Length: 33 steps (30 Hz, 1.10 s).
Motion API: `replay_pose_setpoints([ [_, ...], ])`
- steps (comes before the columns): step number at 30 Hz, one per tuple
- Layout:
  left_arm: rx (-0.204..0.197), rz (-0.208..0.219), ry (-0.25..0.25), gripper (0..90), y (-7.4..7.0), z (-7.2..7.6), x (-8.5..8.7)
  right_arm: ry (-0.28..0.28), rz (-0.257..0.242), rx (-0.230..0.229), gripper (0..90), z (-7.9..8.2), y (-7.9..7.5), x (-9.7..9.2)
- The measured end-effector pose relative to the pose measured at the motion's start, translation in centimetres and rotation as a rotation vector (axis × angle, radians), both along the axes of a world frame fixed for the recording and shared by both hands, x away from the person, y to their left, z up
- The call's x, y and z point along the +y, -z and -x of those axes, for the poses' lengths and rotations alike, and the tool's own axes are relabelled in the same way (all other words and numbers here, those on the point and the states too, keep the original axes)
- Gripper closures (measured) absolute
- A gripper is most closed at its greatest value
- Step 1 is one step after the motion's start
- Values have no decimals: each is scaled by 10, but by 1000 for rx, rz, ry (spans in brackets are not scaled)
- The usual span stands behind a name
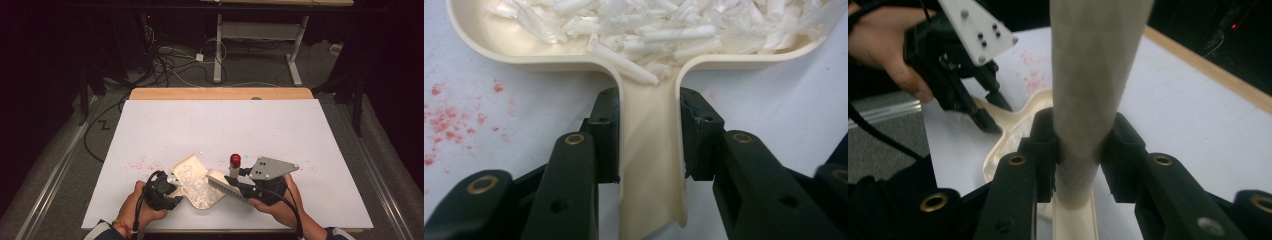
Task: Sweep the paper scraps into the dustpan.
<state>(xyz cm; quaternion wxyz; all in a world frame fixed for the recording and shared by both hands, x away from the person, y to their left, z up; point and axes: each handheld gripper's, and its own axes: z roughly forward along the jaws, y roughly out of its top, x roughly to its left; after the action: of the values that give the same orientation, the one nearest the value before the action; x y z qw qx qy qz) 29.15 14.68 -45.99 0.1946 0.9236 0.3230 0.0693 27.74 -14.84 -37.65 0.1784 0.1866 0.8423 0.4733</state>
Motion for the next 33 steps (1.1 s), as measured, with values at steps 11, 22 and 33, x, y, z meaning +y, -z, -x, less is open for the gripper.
replay_pose_setpoints([
  [11,3,-14,6,630,2,4,-4,98,38,-46,709,5,-11,-34],
  [22,-4,-25,17,630,2,7,-12,71,92,-1,709,7,5,-26],
  [33,4,-17,13,630,2,7,-12,3,-5,5,710,17,-9,-21],
])
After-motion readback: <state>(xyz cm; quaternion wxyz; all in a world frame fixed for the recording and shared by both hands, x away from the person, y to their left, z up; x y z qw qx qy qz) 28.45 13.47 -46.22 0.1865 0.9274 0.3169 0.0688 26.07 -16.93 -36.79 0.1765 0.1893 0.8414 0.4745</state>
